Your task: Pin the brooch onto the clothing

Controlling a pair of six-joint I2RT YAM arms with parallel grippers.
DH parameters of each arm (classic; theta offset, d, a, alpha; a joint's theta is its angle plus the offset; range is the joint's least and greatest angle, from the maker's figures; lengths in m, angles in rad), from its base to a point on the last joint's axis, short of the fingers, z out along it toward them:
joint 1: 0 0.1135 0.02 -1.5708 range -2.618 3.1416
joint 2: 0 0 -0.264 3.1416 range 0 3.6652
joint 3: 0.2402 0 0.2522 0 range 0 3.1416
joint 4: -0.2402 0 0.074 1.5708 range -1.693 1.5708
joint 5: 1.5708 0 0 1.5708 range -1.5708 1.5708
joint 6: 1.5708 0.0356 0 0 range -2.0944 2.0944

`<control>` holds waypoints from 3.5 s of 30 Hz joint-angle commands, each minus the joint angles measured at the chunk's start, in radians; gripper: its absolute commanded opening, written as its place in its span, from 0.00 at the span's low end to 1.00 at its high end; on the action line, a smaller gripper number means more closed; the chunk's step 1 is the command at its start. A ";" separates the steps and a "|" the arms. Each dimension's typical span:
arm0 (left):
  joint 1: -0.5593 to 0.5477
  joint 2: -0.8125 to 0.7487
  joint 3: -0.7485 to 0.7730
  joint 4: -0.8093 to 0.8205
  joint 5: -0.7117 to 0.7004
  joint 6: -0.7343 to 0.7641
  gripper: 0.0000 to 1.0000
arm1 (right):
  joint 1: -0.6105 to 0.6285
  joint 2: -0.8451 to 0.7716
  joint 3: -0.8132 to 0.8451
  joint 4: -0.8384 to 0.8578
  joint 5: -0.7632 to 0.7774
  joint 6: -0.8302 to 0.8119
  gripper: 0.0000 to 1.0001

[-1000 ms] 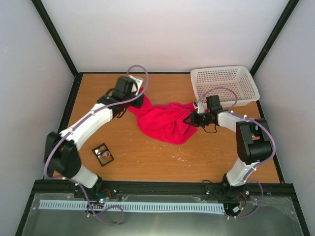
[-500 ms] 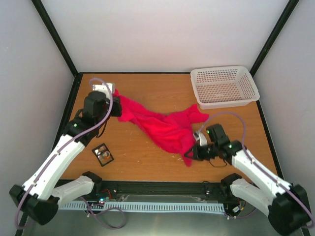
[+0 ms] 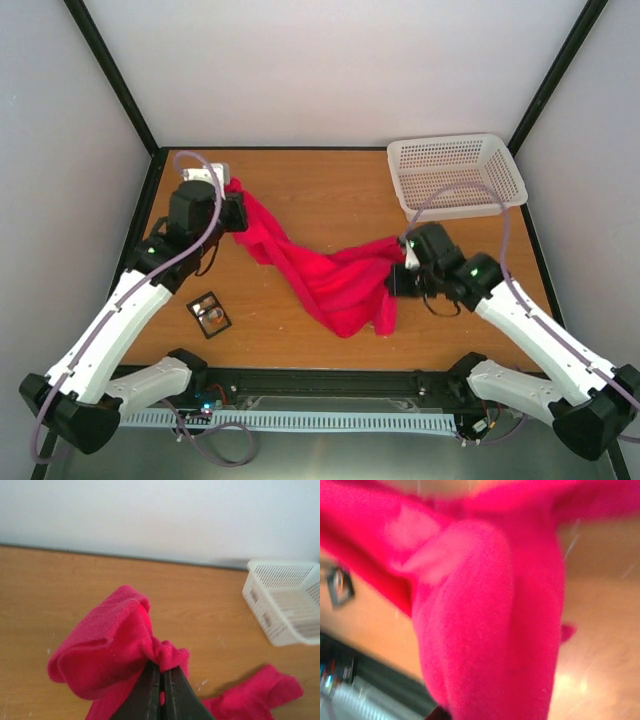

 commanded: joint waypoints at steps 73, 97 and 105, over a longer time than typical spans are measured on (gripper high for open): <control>0.369 0.503 0.056 0.005 0.113 0.100 0.01 | 0.111 0.016 -0.099 0.155 0.055 -0.122 0.61; 0.369 0.343 -0.155 0.166 0.155 0.219 0.01 | -0.078 1.292 1.065 0.363 0.405 -0.756 0.94; 0.369 0.339 -0.158 0.172 0.177 0.230 0.01 | -0.105 1.638 1.558 0.150 0.352 -0.778 0.94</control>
